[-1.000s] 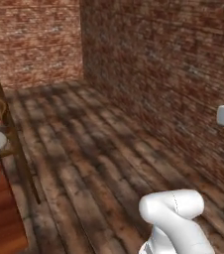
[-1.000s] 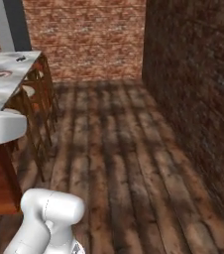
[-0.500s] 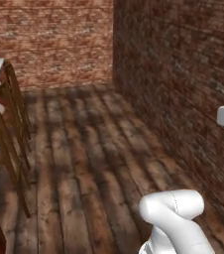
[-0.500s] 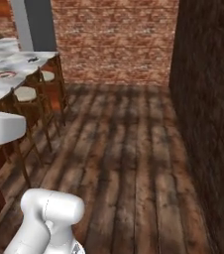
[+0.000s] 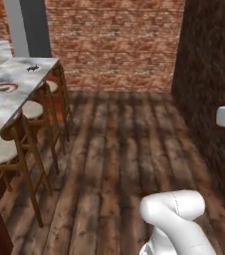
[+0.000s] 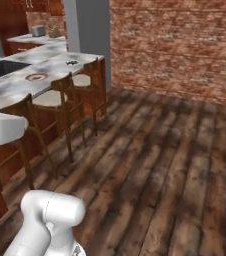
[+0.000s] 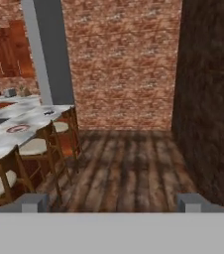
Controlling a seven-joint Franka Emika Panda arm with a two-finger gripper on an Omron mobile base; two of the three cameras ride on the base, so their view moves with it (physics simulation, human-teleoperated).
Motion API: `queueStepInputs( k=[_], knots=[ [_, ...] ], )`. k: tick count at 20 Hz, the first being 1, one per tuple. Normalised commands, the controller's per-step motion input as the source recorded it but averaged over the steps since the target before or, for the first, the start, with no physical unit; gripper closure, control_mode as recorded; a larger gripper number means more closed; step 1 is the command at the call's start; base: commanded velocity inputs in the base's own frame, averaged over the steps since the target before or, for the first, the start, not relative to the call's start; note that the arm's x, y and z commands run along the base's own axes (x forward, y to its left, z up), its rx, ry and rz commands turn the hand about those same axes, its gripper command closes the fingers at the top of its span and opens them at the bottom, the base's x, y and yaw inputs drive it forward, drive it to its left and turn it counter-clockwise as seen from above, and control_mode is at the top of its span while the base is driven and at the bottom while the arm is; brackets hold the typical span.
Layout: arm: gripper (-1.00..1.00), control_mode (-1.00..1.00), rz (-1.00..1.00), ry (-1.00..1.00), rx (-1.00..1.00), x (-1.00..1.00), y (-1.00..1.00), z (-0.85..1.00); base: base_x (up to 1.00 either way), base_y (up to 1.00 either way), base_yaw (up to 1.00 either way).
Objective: Transport the fish and squash to the fridge. Place the fish on the rack containing meat and place the squash on the rack containing the vegetable, ensuring meats and vegetables are on different racks.
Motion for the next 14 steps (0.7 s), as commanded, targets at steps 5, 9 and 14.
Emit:
queueStepInputs(
  k=[5, 9, 14],
  knots=[
    [-1.00, 1.00, 0.00, 0.00, 0.00, 0.00, 0.00, 0.00, 1.00, -0.63, 0.56],
    [-1.00, 1.00, 0.00, 0.00, 0.00, 0.00, 0.00, 0.00, 1.00, -0.72, 0.54],
    [-1.00, 1.00, 0.00, 0.00, 0.00, 0.00, 0.00, 0.00, 1.00, -0.79, 0.50]
  ],
)
